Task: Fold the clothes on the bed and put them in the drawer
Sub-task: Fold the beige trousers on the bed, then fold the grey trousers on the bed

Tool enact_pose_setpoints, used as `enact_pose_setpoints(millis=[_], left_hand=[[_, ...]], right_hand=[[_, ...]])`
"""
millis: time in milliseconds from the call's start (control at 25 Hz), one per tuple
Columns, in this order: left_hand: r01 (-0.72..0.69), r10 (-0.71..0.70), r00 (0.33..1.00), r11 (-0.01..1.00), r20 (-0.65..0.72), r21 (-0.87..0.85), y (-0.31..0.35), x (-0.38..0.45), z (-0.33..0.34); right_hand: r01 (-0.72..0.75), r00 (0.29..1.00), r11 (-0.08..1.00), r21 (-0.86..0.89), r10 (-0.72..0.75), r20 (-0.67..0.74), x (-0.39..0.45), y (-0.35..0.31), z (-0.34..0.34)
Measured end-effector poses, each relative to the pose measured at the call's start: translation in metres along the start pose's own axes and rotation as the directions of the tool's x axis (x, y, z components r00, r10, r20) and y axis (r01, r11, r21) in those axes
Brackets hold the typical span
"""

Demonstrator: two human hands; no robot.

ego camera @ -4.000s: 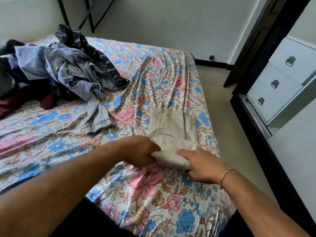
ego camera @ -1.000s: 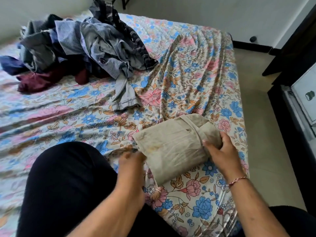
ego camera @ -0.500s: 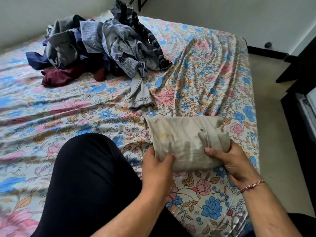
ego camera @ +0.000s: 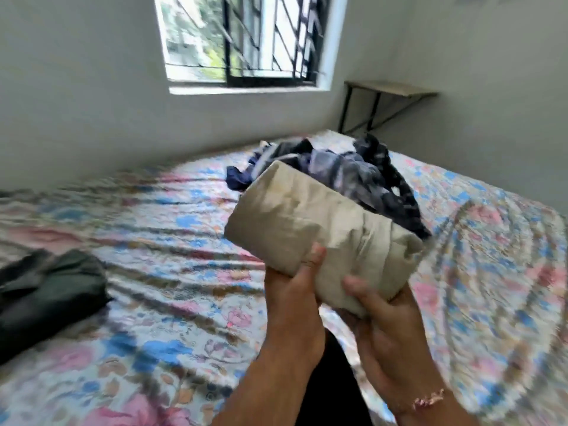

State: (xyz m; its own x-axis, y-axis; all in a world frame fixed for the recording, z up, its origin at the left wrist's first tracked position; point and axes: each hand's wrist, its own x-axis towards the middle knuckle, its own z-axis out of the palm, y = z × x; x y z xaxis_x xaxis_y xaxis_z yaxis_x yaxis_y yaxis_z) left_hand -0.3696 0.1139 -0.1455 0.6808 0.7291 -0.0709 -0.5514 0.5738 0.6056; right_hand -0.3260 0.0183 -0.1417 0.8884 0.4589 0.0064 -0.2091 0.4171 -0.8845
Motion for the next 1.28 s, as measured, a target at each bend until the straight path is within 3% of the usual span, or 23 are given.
enact_pose_setpoints(millis=[120,240,280,360,440,520,640,680,720,760,800,840,880,920,960,1000,1040,1120,1160,1240,1280], left_hand=[[-0.137,0.132,0.976,0.99,-0.173,-0.017,0.066,0.06,-0.055],[-0.111,0.115,0.98,0.993,-0.162,0.031,0.117,0.1,-0.127],[-0.084,0.087,0.985,0.996,-0.15,0.027,0.134,0.109,-0.148],[-0.003,0.002,0.993,1.0,-0.116,-0.004,0.163,0.125,-0.183],[0.063,-0.059,0.988,0.998,-0.142,0.021,0.186,0.146,-0.208],[0.064,-0.057,0.986,0.997,-0.158,0.04,0.207,0.168,-0.226],[0.022,-0.015,0.983,0.999,-0.181,0.035,0.227,0.204,-0.255],[0.051,-0.031,0.976,0.995,-0.214,0.089,0.228,0.214,-0.265],[0.101,-0.02,0.952,0.962,-0.305,0.253,0.223,0.218,-0.276],[0.174,0.053,0.898,0.869,-0.436,0.464,0.21,0.217,-0.29],[0.244,0.252,0.826,0.647,-0.505,0.722,0.191,0.21,-0.303],[0.225,0.424,0.817,0.387,-0.39,0.894,0.167,0.193,-0.311],[0.14,0.464,0.871,0.081,-0.162,0.987,0.139,0.176,-0.315],[0.086,0.405,0.914,-0.174,-0.008,0.981,0.119,0.167,-0.317],[0.079,0.347,0.937,-0.303,0.032,0.95,0.108,0.166,-0.321],[0.136,0.333,0.942,-0.309,-0.027,0.941,0.111,0.164,-0.318],[0.192,0.378,0.922,-0.252,-0.087,0.948,0.116,0.167,-0.313],[0.169,0.505,0.857,-0.092,-0.101,0.981,0.123,0.179,-0.281],[0.097,0.554,0.83,-0.033,-0.062,0.995,0.125,0.18,-0.254],[-0.141,0.516,0.854,0.11,0.065,0.984,0.096,0.192,-0.169],[-0.233,0.44,0.895,0.312,0.078,0.921,0.071,0.197,-0.119]], right_hand=[[-0.125,0.992,0.988,-0.091,0.123,-0.026,0.024,0.036,0.047],[-0.064,0.98,0.963,-0.262,0.011,-0.199,0.065,0.056,0.075],[-0.067,0.985,0.96,-0.273,0.021,-0.17,0.079,0.066,0.09],[-0.201,0.974,0.938,-0.284,0.223,0.047,0.104,0.088,0.125],[-0.372,0.83,0.849,-0.375,0.485,0.274,0.117,0.113,0.161],[-0.41,0.729,0.843,-0.349,0.532,0.43,0.125,0.141,0.197],[-0.282,0.788,0.898,-0.337,0.417,0.453,0.151,0.184,0.238],[-0.261,0.804,0.882,-0.392,0.423,0.417,0.162,0.199,0.248],[-0.256,0.82,0.835,-0.488,0.455,0.349,0.172,0.214,0.25],[-0.254,0.825,0.761,-0.597,0.492,0.277,0.178,0.231,0.248],[-0.221,0.827,0.678,-0.701,0.511,0.235,0.178,0.243,0.242],[-0.141,0.828,0.6,-0.788,0.508,0.239,0.175,0.252,0.234],[-0.04,0.836,0.532,-0.846,0.481,0.263,0.169,0.256,0.227],[0.041,0.848,0.486,-0.873,0.446,0.288,0.166,0.256,0.221],[0.077,0.848,0.466,-0.881,0.433,0.304,0.167,0.256,0.219],[0.087,0.841,0.473,-0.877,0.437,0.32,0.172,0.253,0.215],[0.087,0.825,0.461,-0.883,0.464,0.323,0.18,0.248,0.208],[0.106,0.865,0.372,-0.922,0.423,0.27,0.206,0.229,0.179],[0.096,0.895,0.339,-0.936,0.381,0.23,0.219,0.217,0.166],[0.045,0.951,0.331,-0.942,0.274,0.142,0.246,0.184,0.124],[0.03,0.973,0.32,-0.947,0.207,0.101,0.258,0.164,0.098]])
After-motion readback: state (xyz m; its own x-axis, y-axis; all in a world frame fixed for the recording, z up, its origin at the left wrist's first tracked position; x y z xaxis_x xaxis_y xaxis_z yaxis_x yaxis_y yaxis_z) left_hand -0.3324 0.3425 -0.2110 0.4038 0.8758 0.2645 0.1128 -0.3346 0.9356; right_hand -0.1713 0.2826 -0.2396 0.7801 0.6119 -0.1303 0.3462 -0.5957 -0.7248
